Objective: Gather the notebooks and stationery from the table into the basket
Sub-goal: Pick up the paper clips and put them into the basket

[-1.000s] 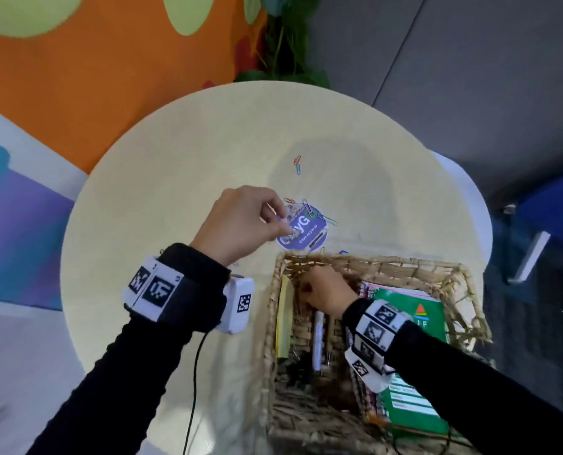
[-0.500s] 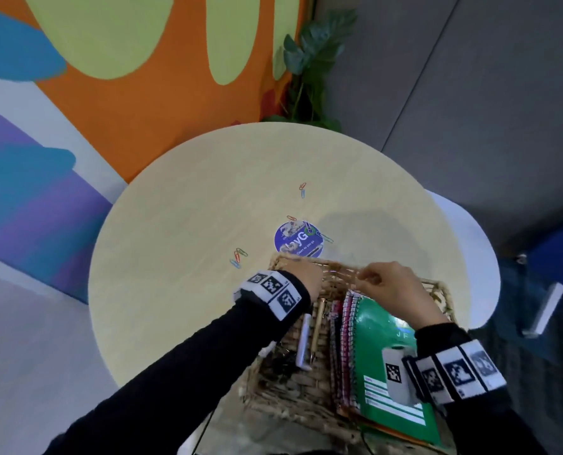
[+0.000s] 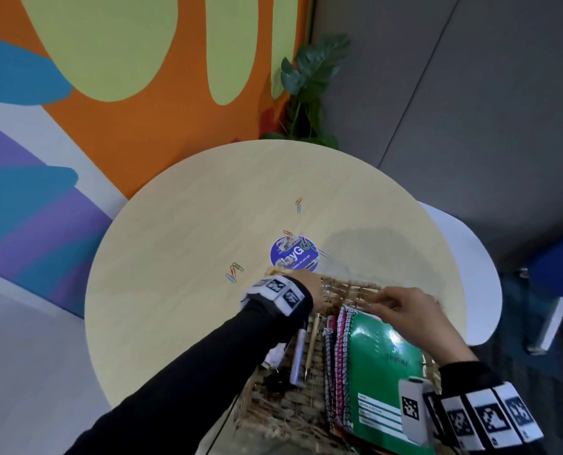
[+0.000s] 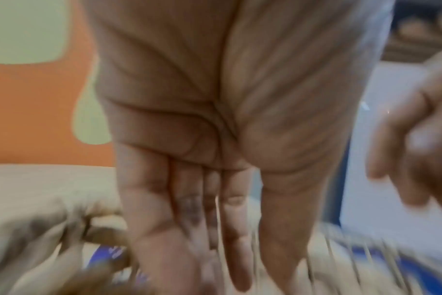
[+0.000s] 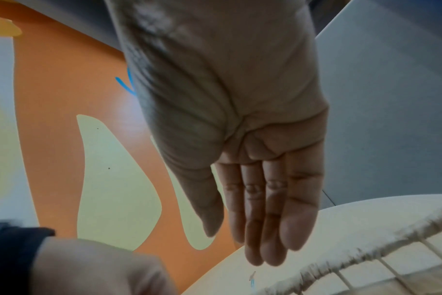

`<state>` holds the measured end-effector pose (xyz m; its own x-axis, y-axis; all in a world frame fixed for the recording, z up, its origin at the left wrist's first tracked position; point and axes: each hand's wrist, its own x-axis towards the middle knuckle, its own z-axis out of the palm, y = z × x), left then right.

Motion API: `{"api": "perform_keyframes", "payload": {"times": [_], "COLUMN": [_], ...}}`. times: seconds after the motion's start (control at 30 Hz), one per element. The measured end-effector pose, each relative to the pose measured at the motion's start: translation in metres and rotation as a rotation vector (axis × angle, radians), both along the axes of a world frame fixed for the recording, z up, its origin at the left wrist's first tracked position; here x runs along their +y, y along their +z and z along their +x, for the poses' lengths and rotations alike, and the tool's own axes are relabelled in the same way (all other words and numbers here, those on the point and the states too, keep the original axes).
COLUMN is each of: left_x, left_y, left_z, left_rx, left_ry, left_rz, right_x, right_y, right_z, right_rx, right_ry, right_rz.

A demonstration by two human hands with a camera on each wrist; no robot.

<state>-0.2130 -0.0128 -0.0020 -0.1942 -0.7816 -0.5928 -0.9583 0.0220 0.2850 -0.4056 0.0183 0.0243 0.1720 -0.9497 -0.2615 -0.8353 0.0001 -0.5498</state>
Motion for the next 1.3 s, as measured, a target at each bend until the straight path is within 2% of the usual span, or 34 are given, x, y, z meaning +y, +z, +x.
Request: {"api": "perform_keyframes", "payload": {"times": [0.07, 0.13, 0.2, 0.3, 0.4, 0.5, 0.67, 0.83, 1.03, 1.17, 1.3], "left_x": [-0.013, -0.025, -0.034, -0.047, -0.055, -0.051, -0.036, -0.030, -0.048, -0.067, -0.075], "left_y": [0.013, 0.028, 0.030, 0.012, -0.020, -0.054, -0.095, -0.107, -0.103, -0.106, -0.110], "left_z": [0.022, 0.054, 0.086, 0.126, 0.153, 0.172, 0.188, 0.195, 0.187, 0.182, 0.179], "left_rx": [0.178, 0.345, 0.431, 0.435, 0.355, 0.288, 0.333, 0.342, 0.276, 0.204, 0.163], "left_ry": [0.083, 0.174, 0.312, 0.487, 0.603, 0.689, 0.765, 0.716, 0.398, 0.223, 0.143], "left_rz": [-0.078, -0.232, -0.354, -0.447, -0.446, -0.388, -0.330, -0.349, -0.320, -0.268, -0.248], "right_x": [-0.012, -0.032, -0.059, -0.111, -0.166, -0.208, -0.244, -0.257, -0.256, -0.249, -0.222], "right_y": [0.007, 0.015, 0.022, 0.025, 0.010, -0.024, -0.087, -0.118, -0.121, -0.096, -0.041], "right_z": [0.005, 0.014, 0.026, 0.058, 0.102, 0.147, 0.190, 0.201, 0.204, 0.200, 0.187], "right_rx": [-0.046, -0.080, -0.109, -0.108, -0.034, 0.087, 0.346, 0.453, 0.474, 0.388, 0.217], "right_ry": [-0.024, -0.042, -0.039, 0.010, 0.118, 0.275, 0.469, 0.432, 0.438, 0.440, 0.422], "right_rz": [0.001, -0.025, -0.056, -0.121, -0.113, -0.073, 0.064, 0.093, 0.175, 0.167, 0.037]}}
